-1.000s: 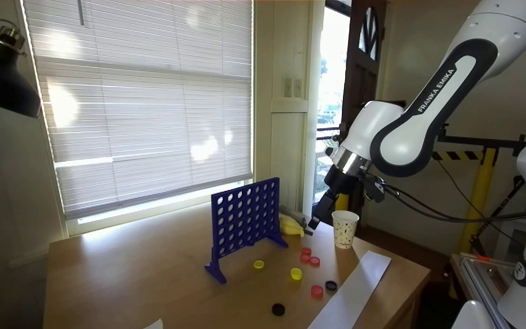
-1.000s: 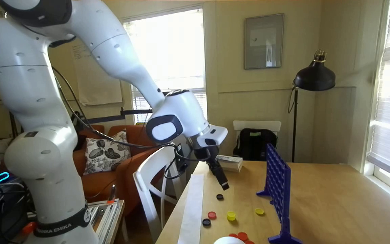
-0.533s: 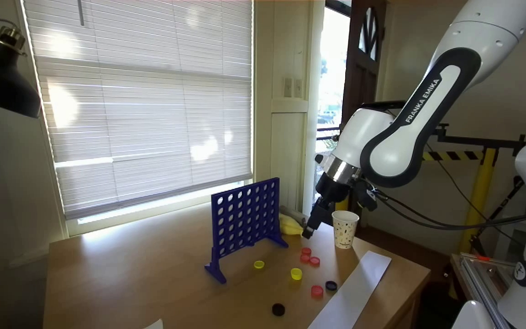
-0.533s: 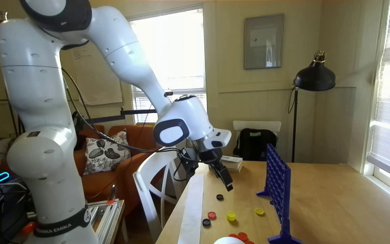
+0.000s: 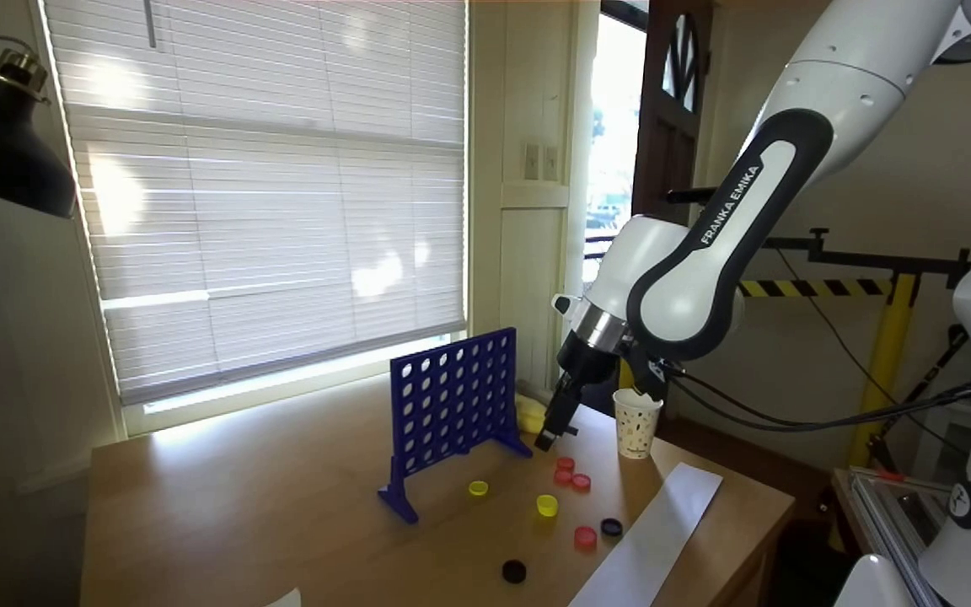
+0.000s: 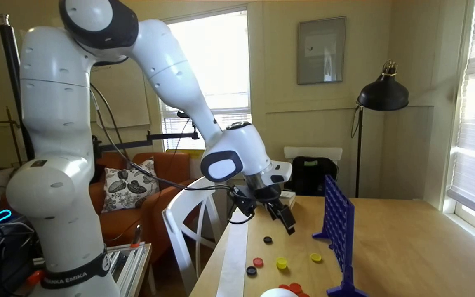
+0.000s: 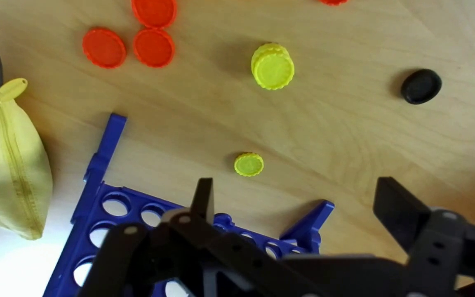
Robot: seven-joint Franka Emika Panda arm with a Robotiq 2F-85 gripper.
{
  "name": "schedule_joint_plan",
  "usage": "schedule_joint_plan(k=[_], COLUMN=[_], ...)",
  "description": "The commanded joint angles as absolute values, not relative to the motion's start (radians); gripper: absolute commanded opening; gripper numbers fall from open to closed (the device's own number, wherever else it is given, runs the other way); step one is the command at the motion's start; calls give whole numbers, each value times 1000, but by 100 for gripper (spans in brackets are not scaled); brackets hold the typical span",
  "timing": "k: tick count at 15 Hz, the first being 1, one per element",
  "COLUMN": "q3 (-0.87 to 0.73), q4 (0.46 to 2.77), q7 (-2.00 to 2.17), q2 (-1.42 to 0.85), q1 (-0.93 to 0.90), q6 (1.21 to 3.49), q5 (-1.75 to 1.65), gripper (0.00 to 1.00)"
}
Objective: Put one yellow disc on the two yellow discs
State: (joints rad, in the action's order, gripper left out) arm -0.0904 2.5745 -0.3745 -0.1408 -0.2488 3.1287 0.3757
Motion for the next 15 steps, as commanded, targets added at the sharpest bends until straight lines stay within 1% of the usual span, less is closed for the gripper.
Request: schedule_joint_plan(k=[1, 6, 15], q3=[3, 120, 218], q4=[2508, 2453, 2377], q7=[-443, -414, -355], q2=[-238, -346, -508], q1=[-174, -53, 72], q6=[3192, 3282, 3457], q5=[445, 426, 392], gripper=[100, 100, 100])
